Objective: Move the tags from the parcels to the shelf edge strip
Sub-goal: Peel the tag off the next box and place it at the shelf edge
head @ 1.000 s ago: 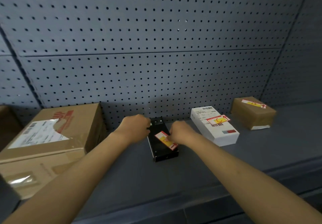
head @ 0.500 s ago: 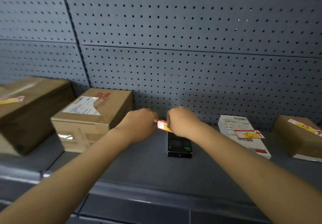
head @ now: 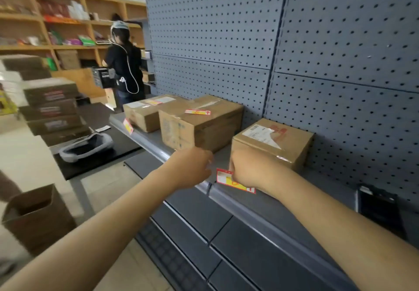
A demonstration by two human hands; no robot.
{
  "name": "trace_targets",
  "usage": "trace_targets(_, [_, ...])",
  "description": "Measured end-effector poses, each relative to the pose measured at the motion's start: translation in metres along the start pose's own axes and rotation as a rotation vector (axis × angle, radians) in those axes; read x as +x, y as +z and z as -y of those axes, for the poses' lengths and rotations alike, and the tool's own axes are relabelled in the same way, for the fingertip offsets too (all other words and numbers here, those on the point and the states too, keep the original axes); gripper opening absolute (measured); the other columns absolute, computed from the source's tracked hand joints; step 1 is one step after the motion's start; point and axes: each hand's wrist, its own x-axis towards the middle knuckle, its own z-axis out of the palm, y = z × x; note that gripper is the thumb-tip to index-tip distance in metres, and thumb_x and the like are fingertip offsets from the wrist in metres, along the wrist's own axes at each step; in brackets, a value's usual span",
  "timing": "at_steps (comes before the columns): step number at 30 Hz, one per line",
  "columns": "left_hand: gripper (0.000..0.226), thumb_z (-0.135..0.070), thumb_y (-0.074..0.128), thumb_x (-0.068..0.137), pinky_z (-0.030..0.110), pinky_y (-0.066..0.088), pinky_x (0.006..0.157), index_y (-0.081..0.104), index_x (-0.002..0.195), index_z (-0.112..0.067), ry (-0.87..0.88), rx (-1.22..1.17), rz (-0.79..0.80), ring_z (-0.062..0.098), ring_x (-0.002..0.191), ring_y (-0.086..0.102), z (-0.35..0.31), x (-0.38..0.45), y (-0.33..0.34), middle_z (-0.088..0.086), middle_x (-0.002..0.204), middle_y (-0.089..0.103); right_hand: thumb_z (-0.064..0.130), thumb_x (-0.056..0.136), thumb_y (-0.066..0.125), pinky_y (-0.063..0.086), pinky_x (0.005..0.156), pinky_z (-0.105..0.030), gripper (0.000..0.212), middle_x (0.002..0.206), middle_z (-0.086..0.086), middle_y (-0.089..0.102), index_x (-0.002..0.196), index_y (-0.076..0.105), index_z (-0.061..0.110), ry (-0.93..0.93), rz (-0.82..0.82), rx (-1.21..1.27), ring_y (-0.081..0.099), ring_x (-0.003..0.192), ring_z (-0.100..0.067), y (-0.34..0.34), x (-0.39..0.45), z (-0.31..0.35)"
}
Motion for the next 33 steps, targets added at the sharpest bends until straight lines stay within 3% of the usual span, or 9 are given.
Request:
trace_targets(3, [0.032,-0.031,0.052,0.089,0.032,0.045,0.080,0.057,0.119,-0.024,-0.094,0.027,-0.004,0.023,0.109,0.059,0.064,-0.030,-0.004,-0.001,0.118,0.063,0.017,0.089,0.052,0.041,0.068,-0.029,0.022,0.097,-0.010,0.062,0.105,0.066,0.012,-0.036,-0.041,0.058,0.062,0.097,-0.032,0.002,0.034,0.069])
trace_targets(6, [0.031,-0.031,0.049,0.089,0.035,0.050,0.084,0.057,0.119,-0.024,-0.187,0.046,0.008,0.025,0.110,0.058,0.123,-0.058,-0.008,0.000,0.117,0.062,0.016,0.092,0.051,0.040,0.070,-0.029,0.026,0.115,-0.014,0.063,0.114,0.062,0.008,-0.089,-0.051,0.047,0.061,0.104,-0.032,0.005,0.066,0.126])
trace_targets(15, [0.030,-0.031,0.052,0.091,0.029,0.042,0.076,0.057,0.120,-0.023,-0.298,0.027,-0.020,0.023,0.108,0.057,0.255,-0.086,-0.003,0.000,0.118,0.062,0.008,0.088,0.047,0.044,0.076,-0.031,0.032,0.116,-0.010,0.061,0.115,0.063,0.016,-0.159,-0.054,-0.007,0.060,0.105,-0.030,0.014,0.162,0.233])
trace_targets(22, [0.030,-0.031,0.052,0.092,0.034,0.049,0.083,0.056,0.121,-0.024,-0.325,0.007,-0.008,0.021,0.104,0.059,0.338,-0.051,-0.003,0.000,0.118,0.061,0.012,0.088,0.049,0.039,0.069,-0.028,0.024,0.102,-0.008,0.062,0.106,0.065,0.016,-0.171,-0.024,0.005,0.057,0.087,-0.027,0.015,0.251,0.261])
trace_targets(27, [0.030,-0.033,0.052,0.093,0.033,0.049,0.081,0.055,0.122,-0.025,-0.268,0.038,-0.004,0.021,0.102,0.061,0.379,-0.014,-0.009,-0.002,0.117,0.062,0.019,0.090,0.050,0.043,0.071,-0.031,0.027,0.110,-0.009,0.063,0.113,0.062,0.015,-0.125,-0.017,0.054,0.061,0.098,-0.027,0.018,0.302,0.263])
trace_targets(33, [0.027,-0.028,0.050,0.092,0.031,0.048,0.084,0.058,0.118,-0.025,-0.083,0.002,0.050,0.019,0.104,0.060,0.397,0.036,0.007,-0.005,0.118,0.063,0.017,0.087,0.057,0.051,0.077,-0.031,0.017,0.105,-0.006,0.067,0.101,0.065,0.016,0.045,0.045,0.164,0.064,0.096,-0.029,0.034,0.327,0.247])
